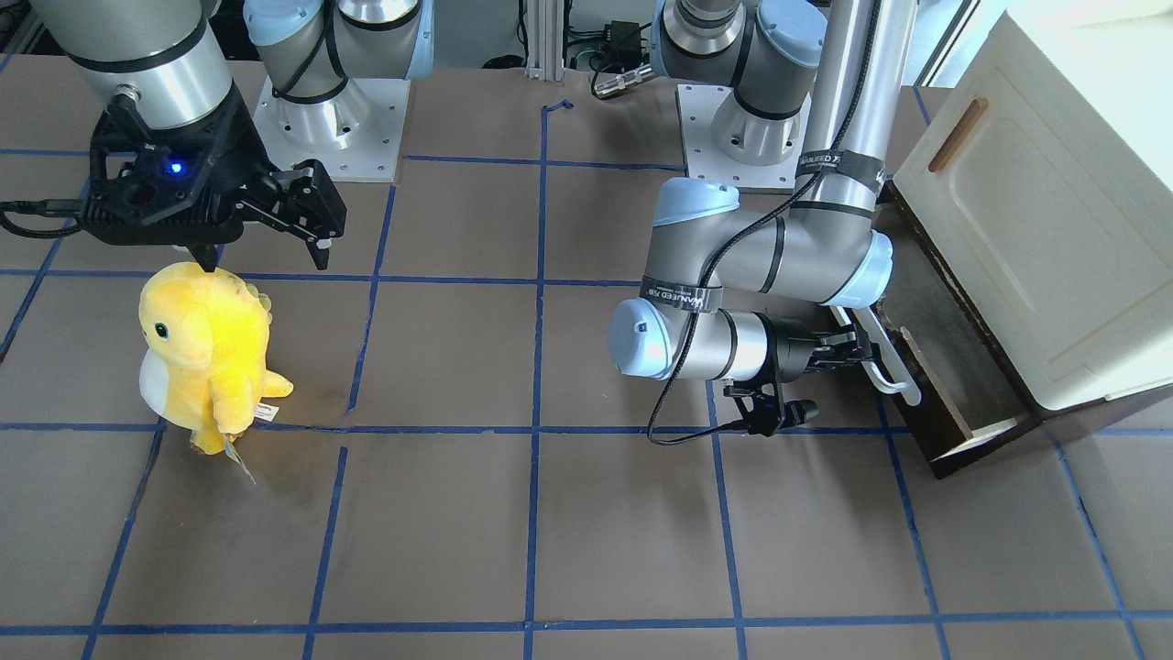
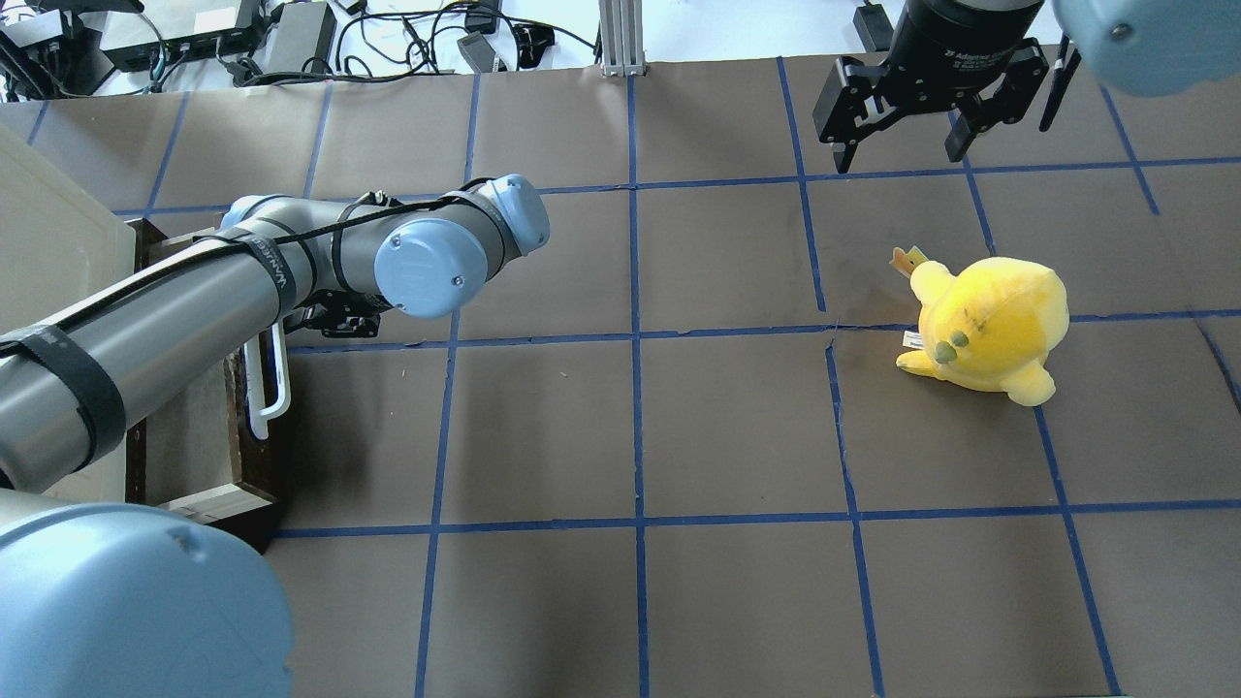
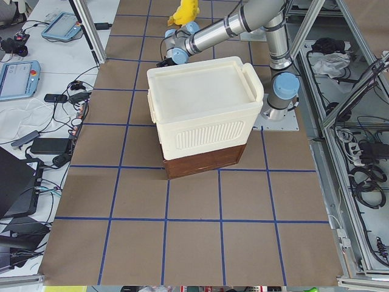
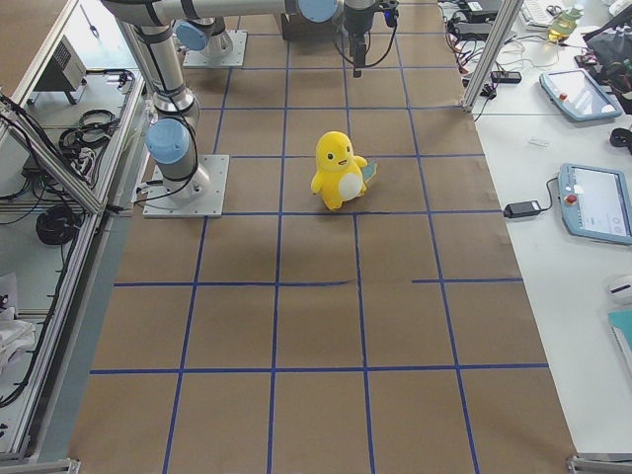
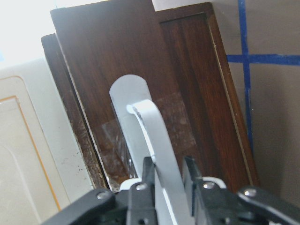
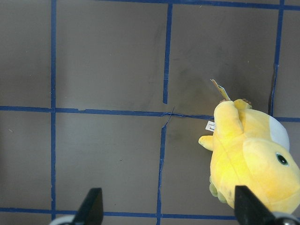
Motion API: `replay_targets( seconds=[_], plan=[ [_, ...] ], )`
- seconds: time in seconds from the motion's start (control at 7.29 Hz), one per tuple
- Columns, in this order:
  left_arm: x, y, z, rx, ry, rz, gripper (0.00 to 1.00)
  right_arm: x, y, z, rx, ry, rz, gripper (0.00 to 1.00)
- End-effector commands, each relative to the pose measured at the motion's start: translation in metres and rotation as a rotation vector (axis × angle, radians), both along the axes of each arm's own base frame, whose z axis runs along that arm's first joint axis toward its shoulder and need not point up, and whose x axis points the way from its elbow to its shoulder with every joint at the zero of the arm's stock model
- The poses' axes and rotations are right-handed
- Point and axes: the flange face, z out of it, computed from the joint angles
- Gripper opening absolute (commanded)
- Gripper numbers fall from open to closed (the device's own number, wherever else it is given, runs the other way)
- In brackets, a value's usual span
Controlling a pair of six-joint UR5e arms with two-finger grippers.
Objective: Pull drawer sideways
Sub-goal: 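Pull the handle with the left gripper, sliding the drawer out toward the table center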
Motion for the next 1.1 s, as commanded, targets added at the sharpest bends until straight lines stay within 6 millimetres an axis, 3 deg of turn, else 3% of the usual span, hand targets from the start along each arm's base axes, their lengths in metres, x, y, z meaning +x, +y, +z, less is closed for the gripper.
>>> replay_targets(
  seconds=[0.0, 0.27, 0.69, 0.96],
  plan=[
    [-0.008, -0.001, 0.004, -0.009, 0.017, 0.000, 0.24, 0.000, 0.000, 0.000, 0.000, 0.000, 0.001, 1.00],
    [-0.022, 0.003, 0.005, 0.008, 0.020, -0.034, 0.25, 0.000, 0.000, 0.000, 0.000, 0.000, 0.000, 1.00],
    [-0.023, 0.003, 0.004, 0.010, 0.020, -0.035, 0.26, 0.000, 0.000, 0.000, 0.000, 0.000, 0.000, 1.00],
    [-0.023, 0.003, 0.004, 0.018, 0.019, -0.040, 0.35, 0.000, 0.000, 0.000, 0.000, 0.000, 0.000, 1.00]
  ],
)
